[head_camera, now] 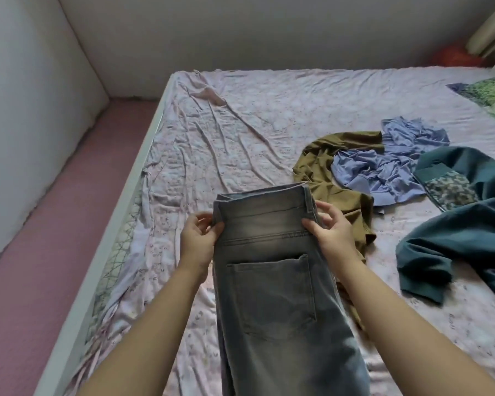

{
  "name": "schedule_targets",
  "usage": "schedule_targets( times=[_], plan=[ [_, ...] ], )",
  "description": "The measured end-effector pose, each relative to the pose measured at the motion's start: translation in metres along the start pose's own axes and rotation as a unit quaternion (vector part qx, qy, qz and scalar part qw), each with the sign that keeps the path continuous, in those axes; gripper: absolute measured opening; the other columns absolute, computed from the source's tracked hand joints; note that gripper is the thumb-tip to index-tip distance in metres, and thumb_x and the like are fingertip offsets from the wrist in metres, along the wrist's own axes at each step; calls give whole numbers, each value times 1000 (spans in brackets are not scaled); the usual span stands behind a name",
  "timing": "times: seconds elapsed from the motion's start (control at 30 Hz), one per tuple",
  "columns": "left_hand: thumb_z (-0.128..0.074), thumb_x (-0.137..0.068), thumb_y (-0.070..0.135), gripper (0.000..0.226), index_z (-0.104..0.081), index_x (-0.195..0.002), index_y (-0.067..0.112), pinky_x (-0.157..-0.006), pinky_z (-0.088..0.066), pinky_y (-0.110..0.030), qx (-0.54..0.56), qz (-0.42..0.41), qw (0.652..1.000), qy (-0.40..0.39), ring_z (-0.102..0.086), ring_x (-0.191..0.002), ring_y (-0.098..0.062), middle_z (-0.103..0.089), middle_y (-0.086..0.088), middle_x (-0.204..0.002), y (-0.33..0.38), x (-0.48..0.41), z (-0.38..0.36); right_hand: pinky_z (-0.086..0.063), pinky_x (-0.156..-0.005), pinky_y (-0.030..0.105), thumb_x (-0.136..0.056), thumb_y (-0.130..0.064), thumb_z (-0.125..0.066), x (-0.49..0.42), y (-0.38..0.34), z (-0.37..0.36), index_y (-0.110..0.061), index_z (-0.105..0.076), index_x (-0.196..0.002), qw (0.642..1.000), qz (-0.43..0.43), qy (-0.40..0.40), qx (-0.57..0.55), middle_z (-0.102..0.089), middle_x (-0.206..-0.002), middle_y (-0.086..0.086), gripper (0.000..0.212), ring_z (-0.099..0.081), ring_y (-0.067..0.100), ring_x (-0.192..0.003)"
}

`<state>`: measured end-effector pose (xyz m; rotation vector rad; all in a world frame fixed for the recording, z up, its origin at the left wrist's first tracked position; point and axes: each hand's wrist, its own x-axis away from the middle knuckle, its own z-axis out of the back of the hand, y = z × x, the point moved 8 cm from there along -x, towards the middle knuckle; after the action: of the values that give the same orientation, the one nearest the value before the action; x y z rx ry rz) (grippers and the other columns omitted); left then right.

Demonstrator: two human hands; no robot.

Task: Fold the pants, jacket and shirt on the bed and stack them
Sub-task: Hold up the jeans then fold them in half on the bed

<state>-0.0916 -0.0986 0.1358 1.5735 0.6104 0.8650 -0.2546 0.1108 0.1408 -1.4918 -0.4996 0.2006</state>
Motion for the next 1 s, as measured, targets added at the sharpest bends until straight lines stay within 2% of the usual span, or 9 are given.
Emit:
schedule_targets(
  times=[0.13,0.27,0.4,0.57,0.67,0.77,0.87,0.93,1.0],
  plan=[
    [-67,-83,13,49,-45,-126,13,-99,-38,-32,-157,9,987,-30,-41,-116,-13,-45,2,-118,-75,-60,-7,-40,-96,32,-84,-14,-65,-54,84,2,-14,-35,-139,988,-25,-15,152,-45,-135,15,62,-46,26,-122],
    [-69,-80,10,39,-51,-115,9,-94,-39,-29,-190,95,977,-18,-49,-114,-24,-52,-5,-113,-207,2,19,-37,-100,32,-82,-16,-67,1,205,37,-11,-45,-132,957,-92,-39,272,-50,-133,13,55,-46,24,-124],
    [-74,-76,13,33,-57,-104,12,-93,-47,-36,-184,107,977,-9,-58,-101,-22,-63,-11,-108,-269,37,34,-36,-102,31,-78,-14,-72,34,252,63,-8,-50,-127,939,-40,2,341,-54,-126,11,54,-49,24,-119],
    [-66,-81,4,21,-56,-89,20,-71,-51,-20,-119,76,990,-15,-60,-76,-9,-64,-2,-86,-276,52,32,-42,-85,26,-79,-20,-70,61,262,89,-14,-45,-124,961,-58,74,259,-53,-108,-2,52,-51,13,-98],
    [-63,-84,5,13,-56,-84,17,-62,-49,-13,-123,85,989,-20,-60,-65,1,-64,-1,-80,-282,71,35,-44,-67,9,-81,-17,-67,83,270,106,-11,-45,-112,970,-77,109,203,-51,-92,-7,38,-52,4,-80],
    [-60,-87,7,9,-57,-83,14,-59,-48,-13,-119,97,988,-20,-59,-62,1,-64,-2,-77,-288,90,37,-45,-59,7,-76,-30,-74,106,285,118,-14,-51,-93,976,-108,114,153,-54,-86,-1,33,-52,8,-72],
    [-57,-89,10,6,-58,-85,15,-61,-50,-15,-114,110,987,-15,-60,-70,-9,-63,-3,-80,-290,101,39,-46,-61,22,-65,-51,-69,125,293,118,-15,-60,-82,980,-136,75,121,-61,-79,4,40,-55,14,-72],
    [-56,-89,11,7,-58,-85,15,-62,-51,-15,-115,110,987,-6,-59,-72,-13,-63,-3,-81,-291,104,41,-48,-67,21,-78,-31,-70,131,293,108,-16,-63,-88,986,-139,38,79,-66,-87,2,20,-60,16,-83],
    [-55,-90,10,9,-58,-83,15,-62,-51,-17,-115,118,986,8,-58,-72,-15,-62,-4,-80,-294,105,43,-51,-80,26,-78,-25,-72,129,290,98,-19,-64,-102,989,-137,12,57,-66,-105,6,26,-63,19,-97]
  ],
)
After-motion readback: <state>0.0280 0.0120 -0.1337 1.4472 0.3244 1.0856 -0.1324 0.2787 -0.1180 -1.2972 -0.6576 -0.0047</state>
